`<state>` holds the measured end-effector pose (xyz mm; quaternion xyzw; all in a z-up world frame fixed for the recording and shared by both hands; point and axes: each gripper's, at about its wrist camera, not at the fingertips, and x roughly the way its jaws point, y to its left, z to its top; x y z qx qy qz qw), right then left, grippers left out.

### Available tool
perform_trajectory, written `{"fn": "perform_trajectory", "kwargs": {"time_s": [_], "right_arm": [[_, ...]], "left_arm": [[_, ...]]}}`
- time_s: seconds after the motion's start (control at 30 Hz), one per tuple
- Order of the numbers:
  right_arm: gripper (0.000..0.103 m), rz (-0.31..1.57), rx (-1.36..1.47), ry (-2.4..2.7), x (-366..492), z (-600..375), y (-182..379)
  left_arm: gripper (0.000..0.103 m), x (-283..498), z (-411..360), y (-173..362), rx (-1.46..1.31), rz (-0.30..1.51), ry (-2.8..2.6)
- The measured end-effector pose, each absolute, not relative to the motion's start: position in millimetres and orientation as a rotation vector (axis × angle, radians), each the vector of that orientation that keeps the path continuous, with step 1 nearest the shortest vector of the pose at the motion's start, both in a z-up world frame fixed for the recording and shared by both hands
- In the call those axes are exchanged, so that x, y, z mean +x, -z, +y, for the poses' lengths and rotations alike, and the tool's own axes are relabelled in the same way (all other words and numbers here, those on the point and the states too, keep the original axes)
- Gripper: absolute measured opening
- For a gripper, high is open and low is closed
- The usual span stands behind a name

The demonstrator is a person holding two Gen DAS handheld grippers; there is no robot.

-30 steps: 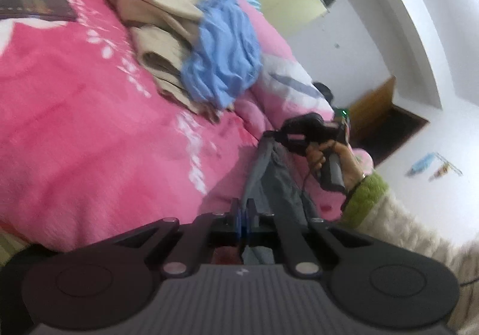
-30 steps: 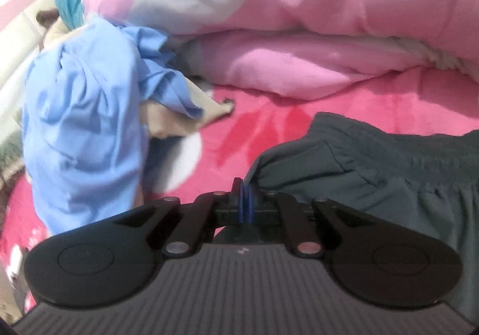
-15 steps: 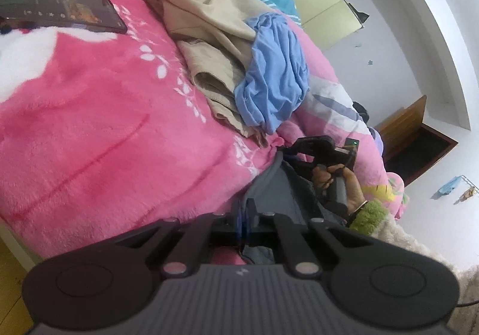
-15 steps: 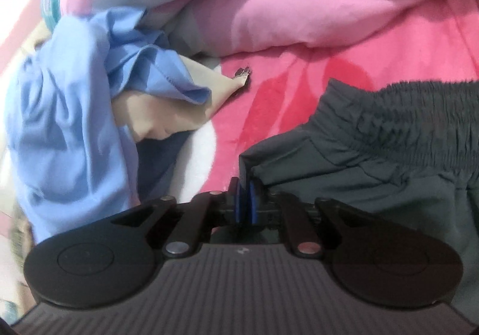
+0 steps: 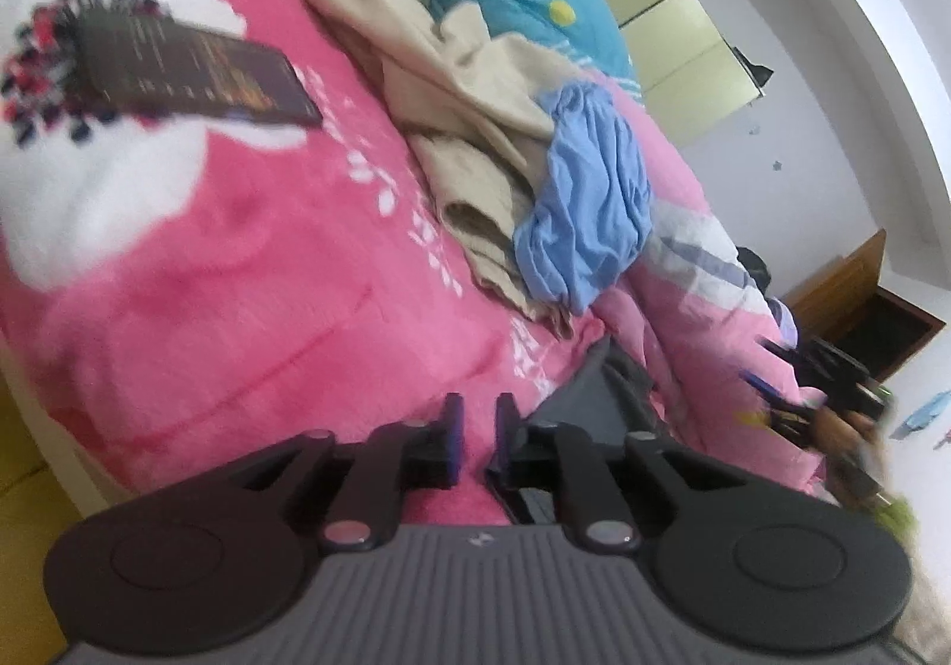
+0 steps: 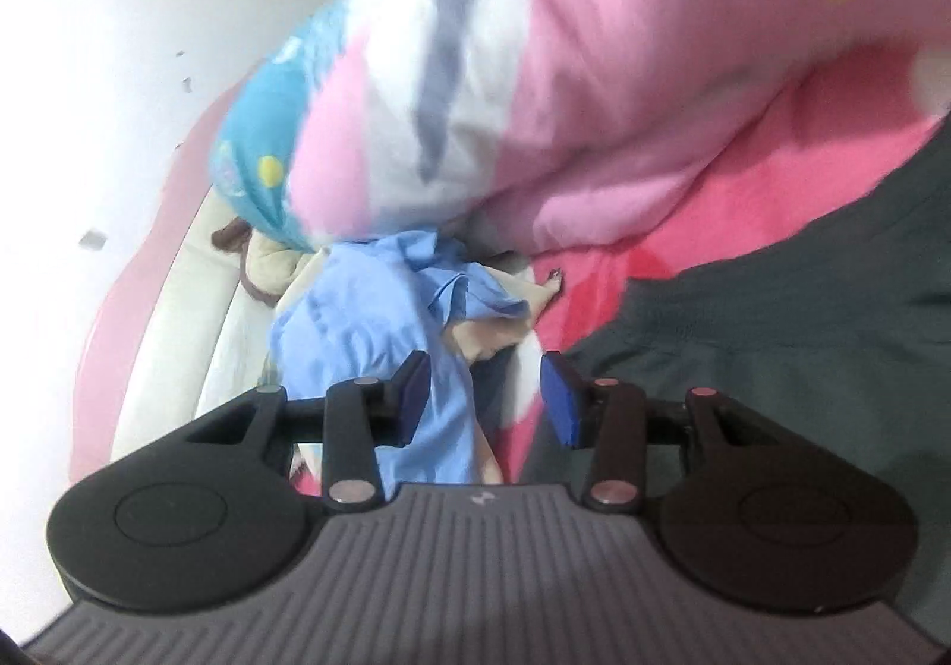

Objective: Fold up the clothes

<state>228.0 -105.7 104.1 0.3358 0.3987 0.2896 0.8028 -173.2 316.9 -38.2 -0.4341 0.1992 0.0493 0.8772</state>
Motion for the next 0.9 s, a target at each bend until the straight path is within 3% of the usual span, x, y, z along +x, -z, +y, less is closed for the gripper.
{"fn": "perform_trajectory", "kwargs": {"time_s": [0.13, 0.23, 0.5, 0.77, 0.9], "right_arm": [[0.04, 0.776, 0.585, -0.625, 146, -163, -146], [0.04, 0.731, 0.498, -0.632, 77, -200, -153], [0.04, 0.749, 0.296, -0.433, -59, -235, -66], [0.04, 0.73, 0.349, -0.105, -106, -317, -16], [0.04, 0.699, 0.372, -0.016, -109, -360, -12]], "left_arm": [[0.028, -189, 308, 19, -0.833, 0.402, -0.123], [0.03, -196, 293, 6, -0.795, 0.409, -0.072], [0.037, -178, 210, -17, -0.618, 0.531, 0.168], [0.05, -148, 87, -22, -0.364, 0.718, 0.522], [0.05, -132, 30, -15, -0.288, 0.775, 0.628]]}}
